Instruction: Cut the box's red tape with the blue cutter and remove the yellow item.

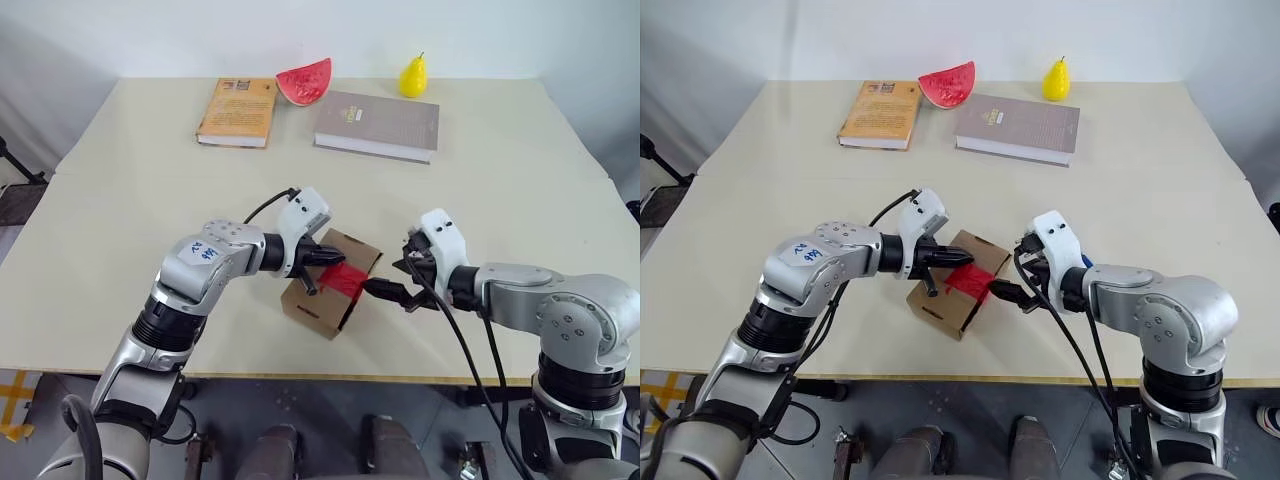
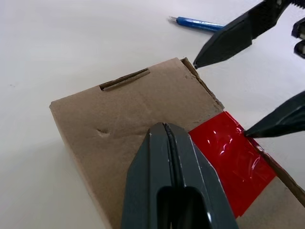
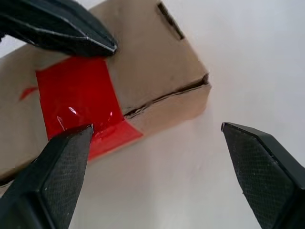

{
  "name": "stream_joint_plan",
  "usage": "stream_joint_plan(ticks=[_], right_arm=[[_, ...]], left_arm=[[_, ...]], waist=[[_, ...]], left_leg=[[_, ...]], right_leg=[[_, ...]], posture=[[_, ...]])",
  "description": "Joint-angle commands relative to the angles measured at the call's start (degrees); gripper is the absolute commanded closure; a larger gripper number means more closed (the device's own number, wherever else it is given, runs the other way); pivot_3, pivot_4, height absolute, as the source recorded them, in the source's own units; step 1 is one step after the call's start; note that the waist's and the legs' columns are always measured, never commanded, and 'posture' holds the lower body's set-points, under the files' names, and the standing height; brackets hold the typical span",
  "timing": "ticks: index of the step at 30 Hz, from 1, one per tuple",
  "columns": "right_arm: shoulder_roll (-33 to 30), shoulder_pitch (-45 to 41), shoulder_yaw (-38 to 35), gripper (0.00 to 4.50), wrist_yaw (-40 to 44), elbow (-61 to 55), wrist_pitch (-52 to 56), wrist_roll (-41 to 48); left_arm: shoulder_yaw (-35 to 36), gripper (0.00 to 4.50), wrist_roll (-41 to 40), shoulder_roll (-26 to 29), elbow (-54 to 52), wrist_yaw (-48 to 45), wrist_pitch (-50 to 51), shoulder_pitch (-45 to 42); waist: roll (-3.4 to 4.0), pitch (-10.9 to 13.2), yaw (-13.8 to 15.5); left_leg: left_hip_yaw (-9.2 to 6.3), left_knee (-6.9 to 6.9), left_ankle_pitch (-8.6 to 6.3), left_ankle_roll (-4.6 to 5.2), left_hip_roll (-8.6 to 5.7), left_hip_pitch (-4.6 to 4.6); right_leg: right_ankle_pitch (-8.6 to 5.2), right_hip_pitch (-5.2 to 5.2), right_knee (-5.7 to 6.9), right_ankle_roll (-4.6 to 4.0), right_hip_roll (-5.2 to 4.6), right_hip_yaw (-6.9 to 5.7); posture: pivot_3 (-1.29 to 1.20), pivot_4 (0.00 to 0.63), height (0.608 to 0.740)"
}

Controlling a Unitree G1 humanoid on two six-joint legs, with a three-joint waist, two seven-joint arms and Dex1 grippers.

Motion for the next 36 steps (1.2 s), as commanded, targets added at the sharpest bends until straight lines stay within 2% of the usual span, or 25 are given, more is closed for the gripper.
stream_joint_plan(ticks=[1, 14, 21, 27, 32, 36], right_arm=[[-1.10, 0.85, 1.03, 0.03, 0.92, 0.53, -2.08, -1.25], [-9.08, 1.46, 8.82, 0.03, 2.76, 0.93, -4.88, -4.53], [-11.43, 0.87, 12.75, 0.03, 3.43, 1.35, -7.04, -6.12], [-11.13, 0.24, 14.15, 0.03, 2.90, 3.43, -8.28, -8.04], [-7.34, -1.66, 13.20, 0.03, 1.17, 6.21, -8.90, -9.19], [-6.78, -1.25, 12.77, 0.03, 1.27, 6.31, -8.42, -9.62]], left_arm=[[-0.41, 4.50, 0.63, -0.10, -0.71, 0.11, -0.01, 0.31], [-0.17, 4.50, 0.65, -0.29, -0.76, 0.44, -0.01, 0.69], [-0.16, 4.50, 0.60, -0.63, -1.04, 0.61, 0.08, 0.92], [-0.26, 4.50, 0.27, -0.97, -1.86, 1.02, 0.54, 1.54], [-0.41, 4.50, 0.12, -1.36, -2.60, 1.40, 0.88, 1.88], [-0.41, 4.50, 0.10, -1.32, -2.88, 1.47, 1.05, 2.03]], waist=[[0.00, 0.00, -0.01], [-0.05, -0.03, 0.14], [-0.12, -0.08, 0.43], [-0.23, -0.15, 0.55], [-0.29, -0.18, 0.41], [-0.29, -0.19, 0.15]], left_leg=[[0.00, 0.00, 0.00, 0.00, 0.00, 0.00], [0.01, 0.01, 0.00, 0.00, 0.00, 0.06], [0.01, 0.01, 0.00, 0.00, 0.01, 0.14], [0.01, 0.01, 0.00, 0.00, 0.01, 0.20], [0.01, 0.02, 0.01, 0.01, 0.02, 0.29], [0.01, 0.03, 0.11, -0.01, 0.02, 0.31]], right_leg=[[0.00, 0.00, 0.00, 0.00, 0.00, 0.00], [0.00, 0.07, -0.02, 0.00, -0.01, 0.01], [0.00, 0.17, -0.10, 0.00, 0.00, 0.00], [0.00, 0.23, -0.12, 0.00, 0.00, 0.00], [0.00, 0.37, -0.20, 0.00, 0.00, 0.01], [0.00, 0.37, -0.20, 0.00, 0.00, 0.05]], posture=[[0.00, 0.150, 0.740], [0.00, 0.150, 0.740], [0.00, 0.150, 0.740], [0.00, 0.150, 0.740], [0.00, 0.150, 0.740], [0.00, 0.150, 0.740]])
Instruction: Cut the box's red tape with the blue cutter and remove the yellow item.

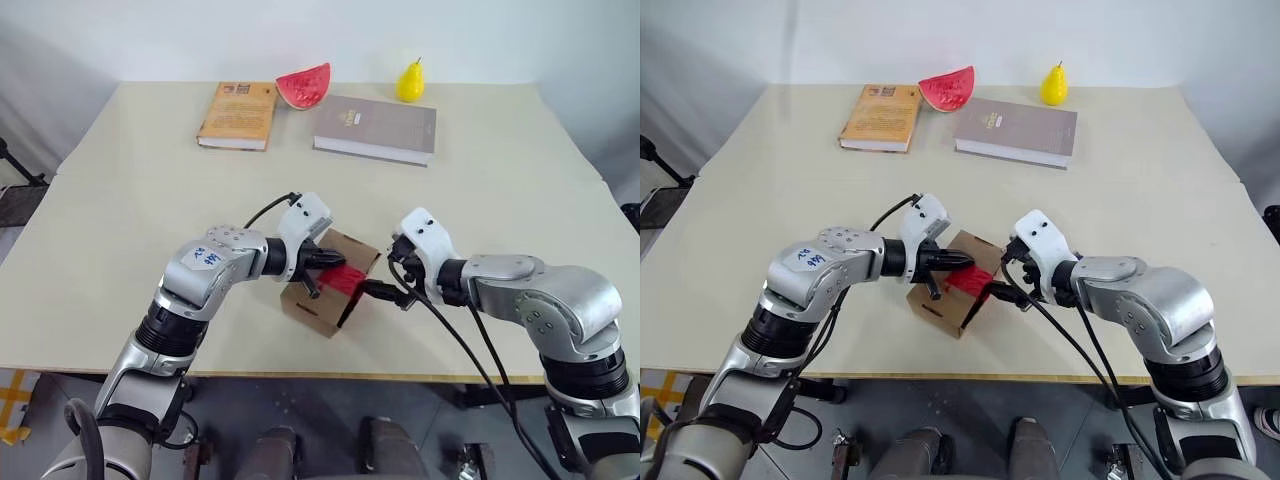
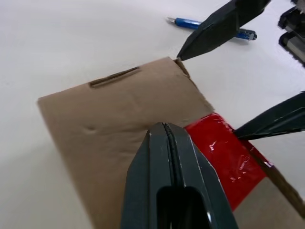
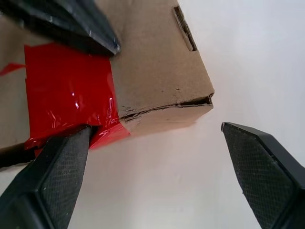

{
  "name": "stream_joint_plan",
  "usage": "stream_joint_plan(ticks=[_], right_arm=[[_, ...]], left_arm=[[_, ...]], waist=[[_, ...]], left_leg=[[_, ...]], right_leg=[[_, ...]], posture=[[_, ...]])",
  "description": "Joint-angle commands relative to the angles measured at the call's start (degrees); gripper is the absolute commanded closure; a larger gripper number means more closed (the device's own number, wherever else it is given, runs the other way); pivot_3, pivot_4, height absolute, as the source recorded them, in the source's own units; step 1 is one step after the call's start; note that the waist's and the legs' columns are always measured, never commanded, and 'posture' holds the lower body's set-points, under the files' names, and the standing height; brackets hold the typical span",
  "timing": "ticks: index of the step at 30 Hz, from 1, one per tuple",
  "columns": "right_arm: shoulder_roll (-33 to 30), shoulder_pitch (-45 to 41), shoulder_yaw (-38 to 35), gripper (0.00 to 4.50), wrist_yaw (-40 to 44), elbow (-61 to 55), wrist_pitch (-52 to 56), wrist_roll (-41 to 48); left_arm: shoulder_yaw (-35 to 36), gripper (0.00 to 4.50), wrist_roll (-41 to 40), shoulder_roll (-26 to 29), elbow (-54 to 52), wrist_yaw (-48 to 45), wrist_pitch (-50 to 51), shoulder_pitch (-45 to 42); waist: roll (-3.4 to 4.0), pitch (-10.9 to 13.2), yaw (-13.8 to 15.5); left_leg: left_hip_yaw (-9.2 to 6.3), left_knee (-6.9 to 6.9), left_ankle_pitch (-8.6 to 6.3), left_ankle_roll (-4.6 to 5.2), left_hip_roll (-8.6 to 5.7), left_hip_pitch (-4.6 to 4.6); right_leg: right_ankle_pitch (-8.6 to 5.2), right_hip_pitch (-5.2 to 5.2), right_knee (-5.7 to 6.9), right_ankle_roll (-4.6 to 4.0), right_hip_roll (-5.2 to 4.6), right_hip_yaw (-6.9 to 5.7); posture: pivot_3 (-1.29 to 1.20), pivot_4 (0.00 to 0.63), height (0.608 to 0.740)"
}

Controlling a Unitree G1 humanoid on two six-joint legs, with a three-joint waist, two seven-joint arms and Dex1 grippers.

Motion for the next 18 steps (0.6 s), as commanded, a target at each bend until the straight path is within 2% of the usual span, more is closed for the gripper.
stream_joint_plan(ticks=[1, 4, 13, 18], right_arm=[[-0.19, 1.75, 0.29, 0.03, -2.90, 2.64, 1.59, -3.79], [-0.18, 2.84, -0.73, 0.03, -3.66, 3.14, 1.80, -4.57], [4.97, 2.01, -5.64, 0.03, -7.12, 4.32, 3.83, -5.49], [6.10, 2.48, -6.77, 0.03, -8.37, 3.93, 6.94, -6.55]], left_arm=[[-0.46, 4.50, 0.09, -0.25, -1.35, -0.03, 0.25, 0.69], [-0.43, 4.50, 0.05, -0.07, -1.77, -0.05, 0.38, 1.07], [-1.41, 4.50, -0.08, 0.09, -3.03, -0.39, 0.78, 2.19], [-2.04, 4.50, 0.25, 0.60, -3.47, -0.71, 0.56, 2.88]], waist=[[0.00, 0.00, -0.09], [-0.01, 0.00, -0.07], [-0.01, -0.01, -0.09], [0.02, 0.01, 0.05]], left_leg=[[0.00, 0.00, 0.02, -0.01, 0.00, 0.00], [0.00, 0.00, 0.03, 0.00, -0.01, 0.02], [-0.01, 0.00, 0.05, 0.01, -0.02, 0.08], [-0.07, -0.06, 0.04, 0.00, -0.04, -0.20]], right_leg=[[0.00, 0.00, 0.00, 0.00, 0.00, 0.01], [0.00, 0.00, 0.00, 0.00, 0.00, 0.06], [0.00, 0.08, 0.00, 0.00, 0.00, 0.12], [0.00, -0.22, 0.09, 0.00, -0.01, 0.19]], posture=[[0.00, 0.150, 0.740], [0.00, 0.150, 0.740], [0.00, 0.150, 0.740], [0.00, 0.150, 0.740]])
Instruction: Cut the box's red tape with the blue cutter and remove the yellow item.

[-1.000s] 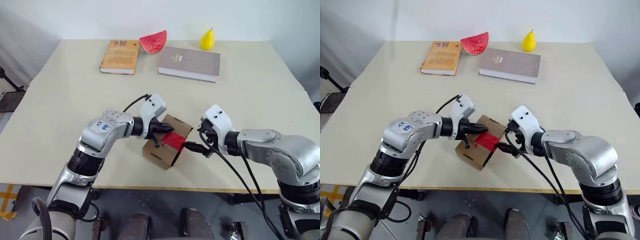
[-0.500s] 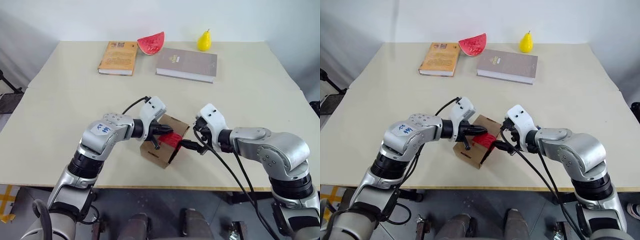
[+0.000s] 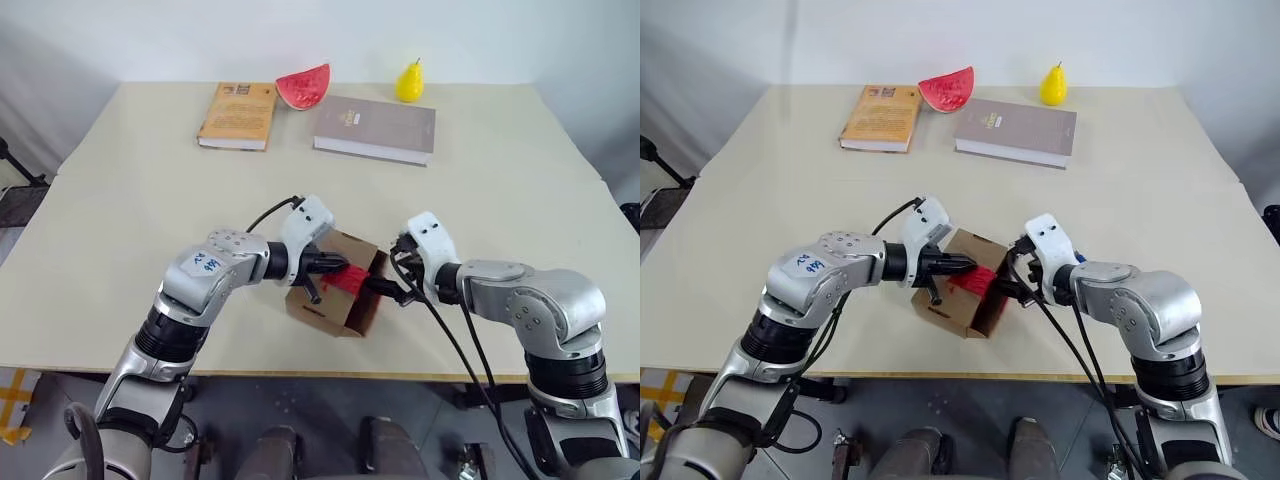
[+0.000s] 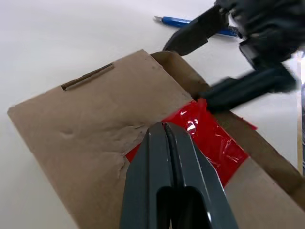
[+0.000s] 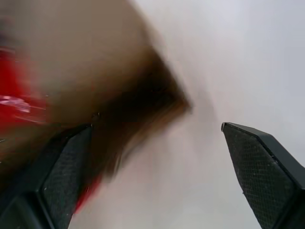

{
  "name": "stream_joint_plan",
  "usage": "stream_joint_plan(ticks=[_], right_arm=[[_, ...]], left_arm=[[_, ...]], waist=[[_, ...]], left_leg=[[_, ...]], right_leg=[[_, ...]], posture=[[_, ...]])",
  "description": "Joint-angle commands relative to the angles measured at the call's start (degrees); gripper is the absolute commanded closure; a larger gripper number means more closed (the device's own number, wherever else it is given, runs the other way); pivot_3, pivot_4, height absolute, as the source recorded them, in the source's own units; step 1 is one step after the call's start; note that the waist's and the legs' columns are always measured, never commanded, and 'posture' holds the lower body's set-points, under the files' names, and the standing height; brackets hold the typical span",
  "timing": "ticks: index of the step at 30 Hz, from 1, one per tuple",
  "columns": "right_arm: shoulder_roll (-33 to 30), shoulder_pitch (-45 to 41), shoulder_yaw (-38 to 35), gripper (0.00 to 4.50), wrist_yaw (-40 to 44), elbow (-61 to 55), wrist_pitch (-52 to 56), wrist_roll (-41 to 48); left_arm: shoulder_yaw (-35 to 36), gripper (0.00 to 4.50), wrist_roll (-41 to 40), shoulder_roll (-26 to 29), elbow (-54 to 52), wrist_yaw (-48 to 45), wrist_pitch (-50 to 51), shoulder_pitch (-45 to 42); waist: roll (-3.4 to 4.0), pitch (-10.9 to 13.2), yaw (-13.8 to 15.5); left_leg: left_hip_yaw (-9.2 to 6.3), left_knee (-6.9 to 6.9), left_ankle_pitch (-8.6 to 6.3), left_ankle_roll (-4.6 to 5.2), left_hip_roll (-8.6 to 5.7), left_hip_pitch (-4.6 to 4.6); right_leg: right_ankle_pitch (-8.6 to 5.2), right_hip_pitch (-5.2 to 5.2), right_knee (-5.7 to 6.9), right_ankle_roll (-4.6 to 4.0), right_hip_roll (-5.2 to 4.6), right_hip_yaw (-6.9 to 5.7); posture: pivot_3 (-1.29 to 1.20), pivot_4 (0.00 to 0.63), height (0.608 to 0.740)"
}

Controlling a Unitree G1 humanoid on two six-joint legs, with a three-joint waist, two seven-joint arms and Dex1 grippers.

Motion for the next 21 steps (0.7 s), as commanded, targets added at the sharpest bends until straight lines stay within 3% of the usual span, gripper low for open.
stream_joint_plan(ticks=[1, 7, 14, 18, 21], right_arm=[[0.10, 0.28, -2.21, 0.03, -0.92, -1.08, 1.83, -1.34], [-0.91, 1.34, -4.29, 0.03, 0.42, -2.49, 3.60, -1.30], [-0.16, 6.35, -11.00, 0.03, 6.35, -6.55, 8.18, 4.56], [4.57, 9.12, -15.76, 0.03, 7.28, -4.46, 8.23, 8.39], [6.44, 9.90, -15.33, 0.03, 6.98, -3.05, 8.23, 8.27]], left_arm=[[-1.39, 4.50, 0.40, 0.39, -0.53, -0.24, 0.75, 1.02], [-1.02, 4.50, 0.86, 0.43, 0.23, -0.09, 0.18, 0.83], [-1.06, 4.50, 1.57, 0.66, 1.16, 0.35, -0.73, 0.65], [-0.81, 4.50, 1.30, 0.71, 0.59, 0.68, -0.08, 0.79], [-0.56, 4.50, 1.13, 0.97, 0.20, 0.76, 0.55, 0.86]], waist=[[0.00, 0.00, 0.02], [0.00, 0.00, 0.13], [0.00, 0.00, 0.31], [-0.01, 0.00, 0.28], [-0.01, 0.00, 0.07]], left_leg=[[0.01, -0.04, 0.00, 0.00, -0.01, 0.00], [0.03, -0.07, -0.01, 0.00, -0.02, -0.02], [0.04, -0.07, -0.01, 0.01, -0.01, -0.03], [0.04, -0.07, -0.01, 0.01, 0.00, 0.01], [0.06, -0.07, -0.01, 0.01, 0.01, 0.04]], right_leg=[[0.00, -0.04, 0.02, 0.00, 0.01, -0.02], [0.00, -0.05, -0.01, 0.00, 0.02, -0.07], [0.00, -0.04, -0.02, 0.00, 0.02, -0.06], [0.00, -0.01, -0.01, 0.00, 0.03, -0.05], [0.00, 0.00, 0.00, 0.00, 0.04, -0.02]], posture=[[0.00, 0.150, 0.740], [0.00, 0.150, 0.740], [0.00, 0.150, 0.740], [0.00, 0.150, 0.740], [0.00, 0.150, 0.740]])
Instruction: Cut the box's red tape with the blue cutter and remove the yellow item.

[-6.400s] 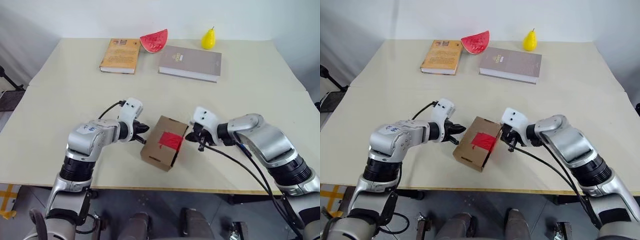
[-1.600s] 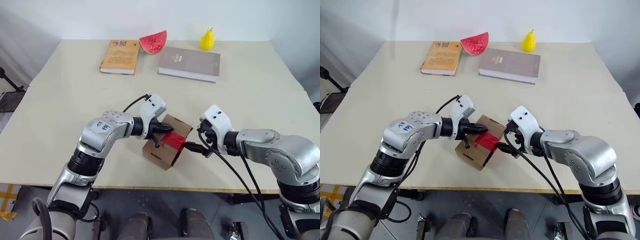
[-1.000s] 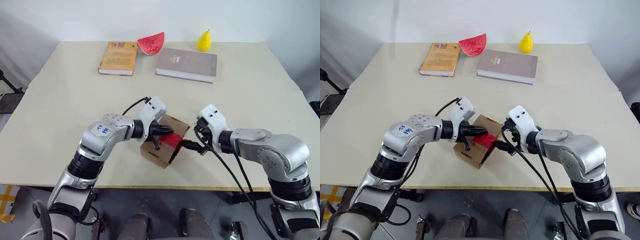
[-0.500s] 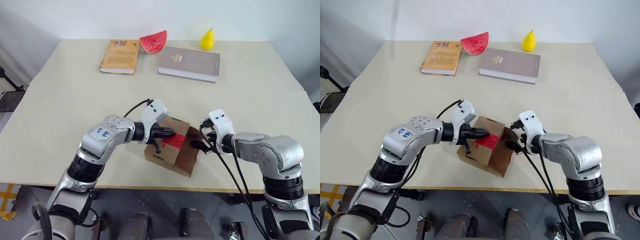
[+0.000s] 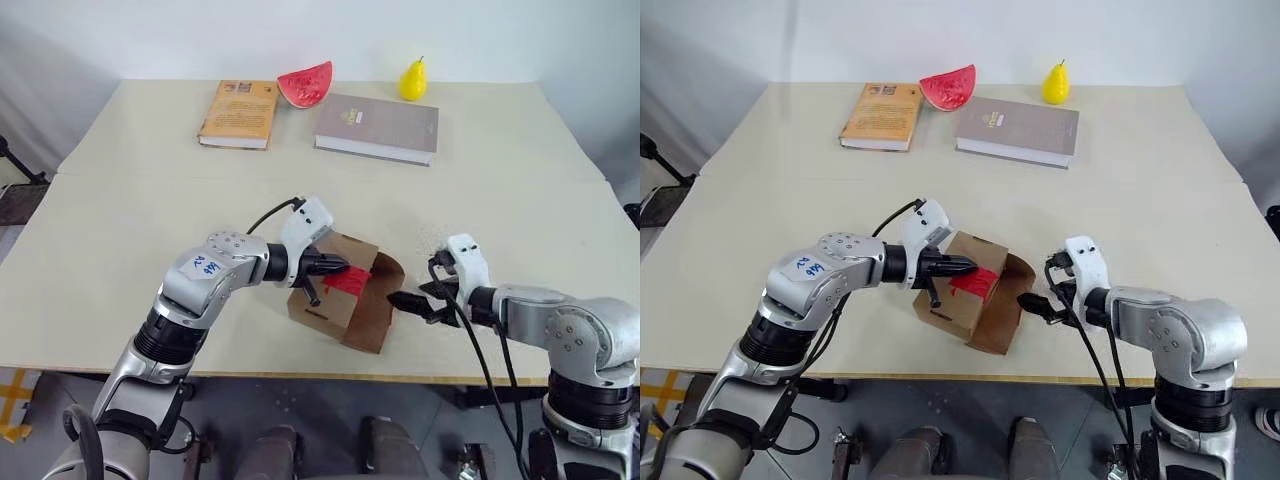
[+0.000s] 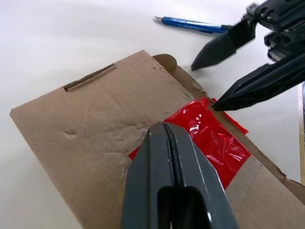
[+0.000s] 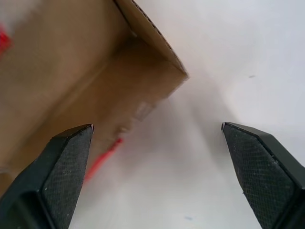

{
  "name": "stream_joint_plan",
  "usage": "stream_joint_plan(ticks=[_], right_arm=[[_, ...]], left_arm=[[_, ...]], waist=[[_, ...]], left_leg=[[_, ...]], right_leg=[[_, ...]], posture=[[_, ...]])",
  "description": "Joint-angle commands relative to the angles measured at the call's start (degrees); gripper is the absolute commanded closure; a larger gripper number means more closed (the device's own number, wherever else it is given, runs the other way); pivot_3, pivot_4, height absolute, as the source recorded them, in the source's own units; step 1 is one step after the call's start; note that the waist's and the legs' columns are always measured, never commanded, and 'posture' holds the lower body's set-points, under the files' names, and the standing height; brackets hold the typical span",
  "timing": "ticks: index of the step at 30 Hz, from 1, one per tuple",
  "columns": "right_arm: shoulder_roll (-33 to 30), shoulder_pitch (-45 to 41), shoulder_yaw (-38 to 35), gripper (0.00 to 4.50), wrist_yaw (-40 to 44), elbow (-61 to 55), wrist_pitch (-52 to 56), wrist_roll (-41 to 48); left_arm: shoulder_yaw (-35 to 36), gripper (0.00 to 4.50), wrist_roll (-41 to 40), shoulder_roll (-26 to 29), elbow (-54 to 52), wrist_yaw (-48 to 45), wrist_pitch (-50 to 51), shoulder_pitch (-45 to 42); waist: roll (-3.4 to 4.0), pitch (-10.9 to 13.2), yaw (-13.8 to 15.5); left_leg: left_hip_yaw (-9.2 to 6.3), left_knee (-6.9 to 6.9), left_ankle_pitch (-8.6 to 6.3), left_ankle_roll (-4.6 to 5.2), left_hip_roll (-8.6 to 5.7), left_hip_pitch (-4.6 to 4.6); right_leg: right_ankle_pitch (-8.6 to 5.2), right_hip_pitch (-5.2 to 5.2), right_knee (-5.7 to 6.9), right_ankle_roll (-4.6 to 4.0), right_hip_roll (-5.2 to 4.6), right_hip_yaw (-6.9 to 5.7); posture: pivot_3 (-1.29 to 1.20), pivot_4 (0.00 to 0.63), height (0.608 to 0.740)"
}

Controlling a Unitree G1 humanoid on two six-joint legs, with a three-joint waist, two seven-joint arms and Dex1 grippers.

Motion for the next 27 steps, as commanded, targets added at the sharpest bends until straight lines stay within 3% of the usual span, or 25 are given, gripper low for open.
stream_joint_plan(ticks=[1, 10, 21, 24, 27], right_arm=[[2.04, 1.46, 2.20, 0.03, 0.69, 2.26, 1.22, 1.28], [8.00, -0.28, 5.39, 0.03, 0.87, 8.18, 0.05, 0.24], [8.50, -1.07, 12.07, 0.03, 1.27, 11.02, -3.67, -1.75], [9.19, -1.33, 11.46, 0.63, 0.73, 11.35, -3.53, -2.25], [10.56, -1.73, 8.85, 1.60, -0.26, 11.20, -2.31, -2.57]], left_arm=[[-0.65, 4.50, 0.96, 0.82, -0.22, 0.60, 1.21, 0.80], [-0.22, 4.50, 1.03, 1.10, -0.46, 1.15, 1.67, 0.32], [-0.14, 4.50, 1.09, 0.56, -0.41, 1.85, 1.66, 0.18], [-0.04, 4.50, 1.07, 0.51, -0.42, 1.97, 1.65, 0.20], [0.12, 4.50, 1.08, 0.58, -0.50, 2.07, 1.66, 0.38]], waist=[[0.00, 0.00, -0.13], [-0.16, -0.12, -1.44], [-0.40, -0.31, -1.58], [-0.44, -0.33, -1.68], [-0.44, -0.33, -1.72]], left_leg=[[0.00, 0.00, 0.00, 0.00, 0.01, 0.02], [0.01, 0.00, 0.00, -0.06, 0.13, 0.23], [0.07, 0.00, -0.04, -0.14, 0.22, 0.33], [0.11, 0.00, -0.04, -0.15, 0.24, 0.36], [0.11, -0.01, -0.06, -0.17, 0.28, 0.36]], right_leg=[[0.00, 0.00, 0.00, 0.00, 0.01, 0.00], [-0.01, 0.09, 0.00, -0.02, 0.12, 0.12], [-0.02, 0.09, -0.01, -0.04, 0.21, 0.71], [-0.02, 0.09, 0.00, -0.05, 0.22, 0.76], [-0.03, 0.08, 0.00, -0.07, 0.22, 0.77]], posture=[[0.00, 0.150, 0.740], [0.00, 0.150, 0.740], [0.00, 0.150, 0.740], [0.00, 0.150, 0.740], [0.00, 0.150, 0.740]])
